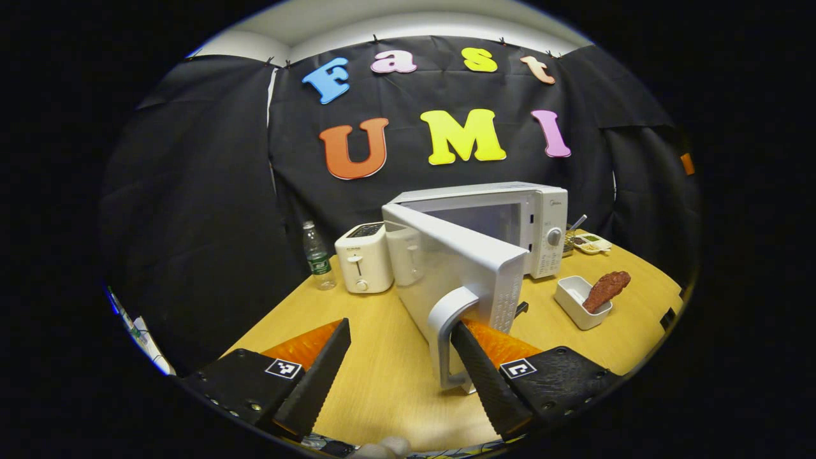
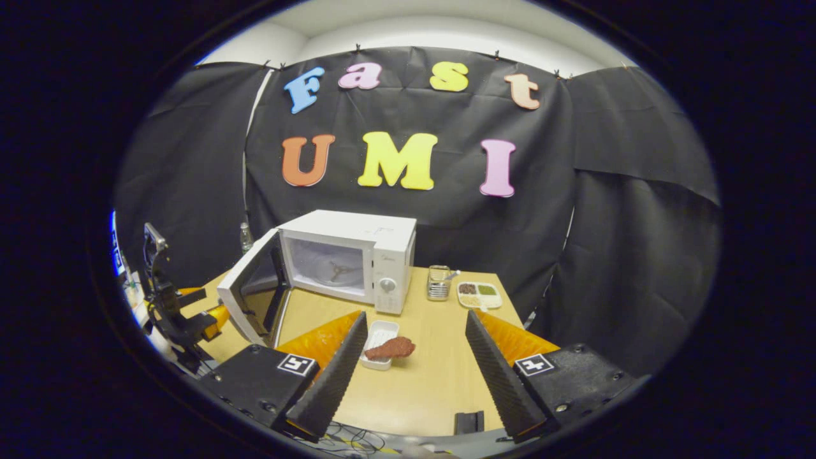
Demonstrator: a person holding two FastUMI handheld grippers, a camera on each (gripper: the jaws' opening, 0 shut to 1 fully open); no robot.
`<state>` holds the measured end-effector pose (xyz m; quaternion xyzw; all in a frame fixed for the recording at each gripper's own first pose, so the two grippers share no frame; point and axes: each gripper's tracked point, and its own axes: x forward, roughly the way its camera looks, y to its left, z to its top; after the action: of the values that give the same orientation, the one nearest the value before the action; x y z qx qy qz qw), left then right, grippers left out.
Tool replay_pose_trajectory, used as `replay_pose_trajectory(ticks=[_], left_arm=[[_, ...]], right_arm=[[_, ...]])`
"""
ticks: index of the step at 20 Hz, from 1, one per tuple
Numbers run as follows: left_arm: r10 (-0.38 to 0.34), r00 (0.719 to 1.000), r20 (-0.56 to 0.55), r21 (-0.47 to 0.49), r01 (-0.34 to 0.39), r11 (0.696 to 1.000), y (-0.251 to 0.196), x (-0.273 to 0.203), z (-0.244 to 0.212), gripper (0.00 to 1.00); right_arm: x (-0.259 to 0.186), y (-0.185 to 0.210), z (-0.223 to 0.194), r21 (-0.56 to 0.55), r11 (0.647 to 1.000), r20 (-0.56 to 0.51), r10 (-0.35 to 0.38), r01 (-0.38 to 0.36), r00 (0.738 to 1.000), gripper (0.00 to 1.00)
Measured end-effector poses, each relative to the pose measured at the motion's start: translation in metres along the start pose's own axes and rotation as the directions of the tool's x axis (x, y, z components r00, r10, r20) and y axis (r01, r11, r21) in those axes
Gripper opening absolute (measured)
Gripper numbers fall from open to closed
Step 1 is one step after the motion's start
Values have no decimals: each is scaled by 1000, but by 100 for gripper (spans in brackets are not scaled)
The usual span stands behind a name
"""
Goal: Open the microwave oven with the left hand, put the food in, and close the microwave oven.
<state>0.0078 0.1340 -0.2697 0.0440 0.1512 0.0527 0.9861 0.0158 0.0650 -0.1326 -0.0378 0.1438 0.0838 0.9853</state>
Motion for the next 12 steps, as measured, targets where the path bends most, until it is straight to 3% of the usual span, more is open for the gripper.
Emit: replay_pose_trajectory(ticks=[5,11,12], left_arm=[[84,996,-21,17,-83,996,50,-22,-6,97],[122,992,-23,30,-121,992,54,-57,9,97],[123,992,-24,17,-122,992,50,-60,16,97]], right_arm=[[41,18,-51,49,994,-103,106,-101,989,99],[123,6,-109,158,974,-253,197,-160,947,99],[138,2,-119,180,970,-275,211,-165,938,88]])
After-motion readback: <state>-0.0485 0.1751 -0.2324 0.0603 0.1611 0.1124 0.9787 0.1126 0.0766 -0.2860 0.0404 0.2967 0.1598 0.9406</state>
